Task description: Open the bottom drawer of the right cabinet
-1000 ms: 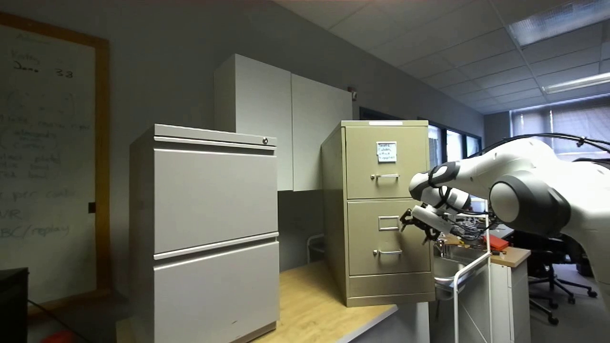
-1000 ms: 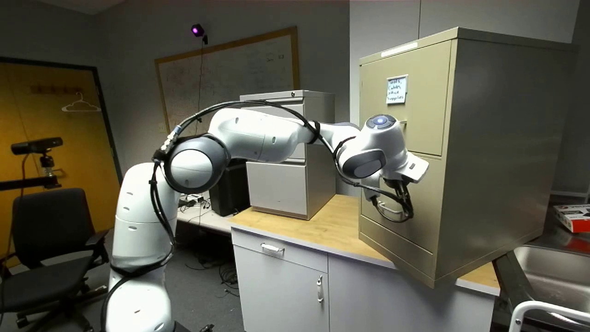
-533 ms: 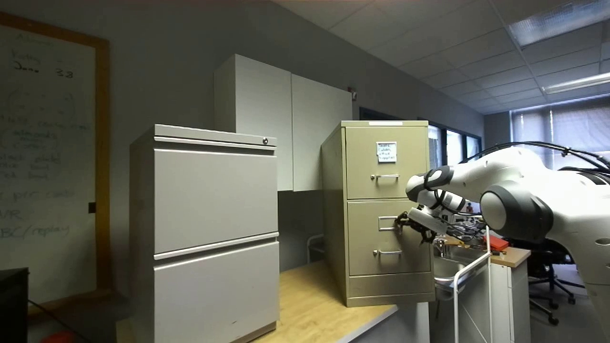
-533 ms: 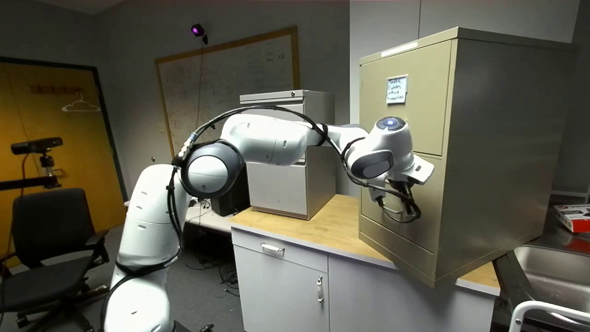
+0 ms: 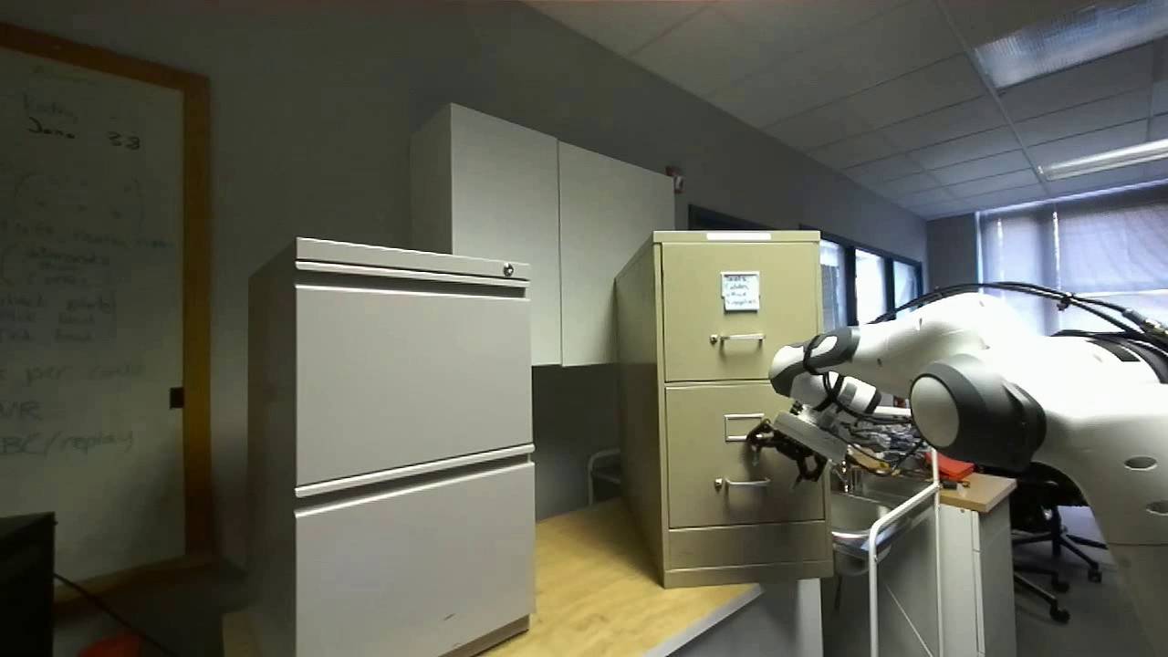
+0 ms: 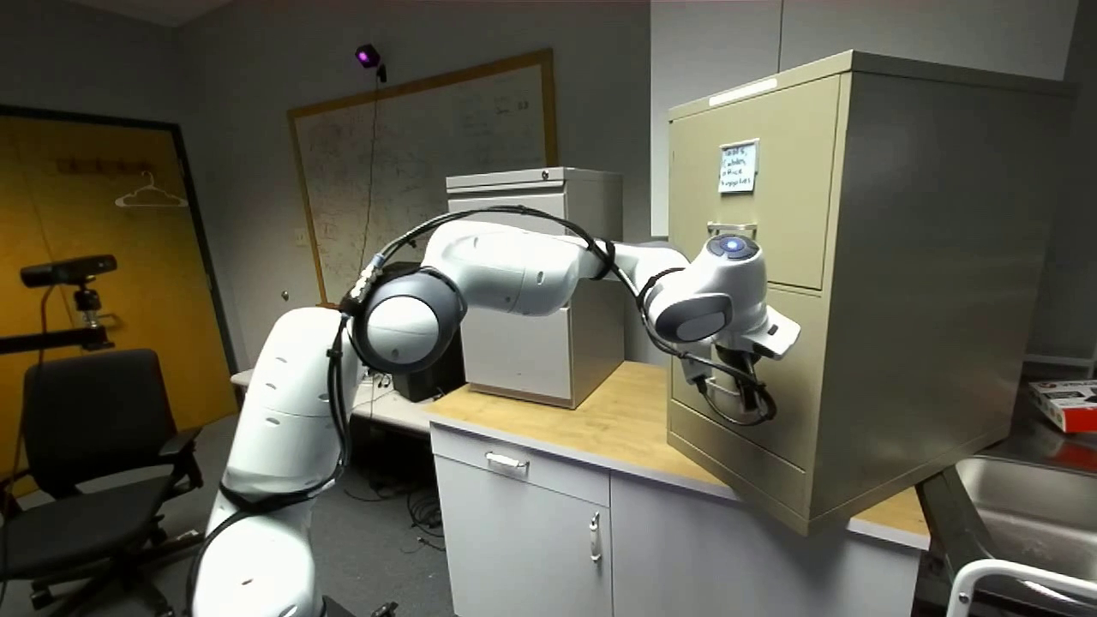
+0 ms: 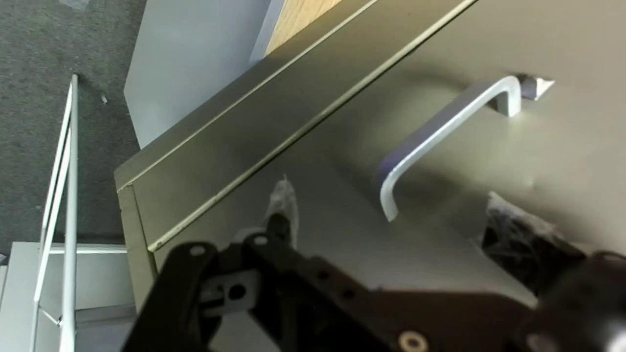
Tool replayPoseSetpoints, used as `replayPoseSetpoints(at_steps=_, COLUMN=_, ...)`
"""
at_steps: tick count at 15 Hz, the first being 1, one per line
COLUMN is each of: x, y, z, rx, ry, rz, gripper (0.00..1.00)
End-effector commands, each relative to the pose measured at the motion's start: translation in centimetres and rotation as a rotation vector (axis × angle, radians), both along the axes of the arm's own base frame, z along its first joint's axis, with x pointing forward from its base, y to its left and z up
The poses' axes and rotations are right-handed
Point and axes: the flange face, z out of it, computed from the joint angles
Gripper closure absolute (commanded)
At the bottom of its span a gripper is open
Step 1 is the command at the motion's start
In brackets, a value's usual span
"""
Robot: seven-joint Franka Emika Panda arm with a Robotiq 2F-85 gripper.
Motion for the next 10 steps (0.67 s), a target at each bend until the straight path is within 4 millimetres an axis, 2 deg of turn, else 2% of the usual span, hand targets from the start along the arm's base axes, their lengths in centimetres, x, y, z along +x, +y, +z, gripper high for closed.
replayPoseSetpoints(at_steps=1, x=0.9, y=-0.8, z=-1.9, rx=0.040, ry=-0.011, rz=-0.049, gripper=0.00)
replayPoseSetpoints(at_steps=7, x=1.7, y=-0.6, z=-2.2, rx=0.006, ry=0.009, rz=-0.051, gripper=0.00)
replayPoseSetpoints(at_steps=10, x=1.7, y=-0.2, z=-3.8, rx=-0.011, ry=0.045, rz=-0.049, gripper=0.00)
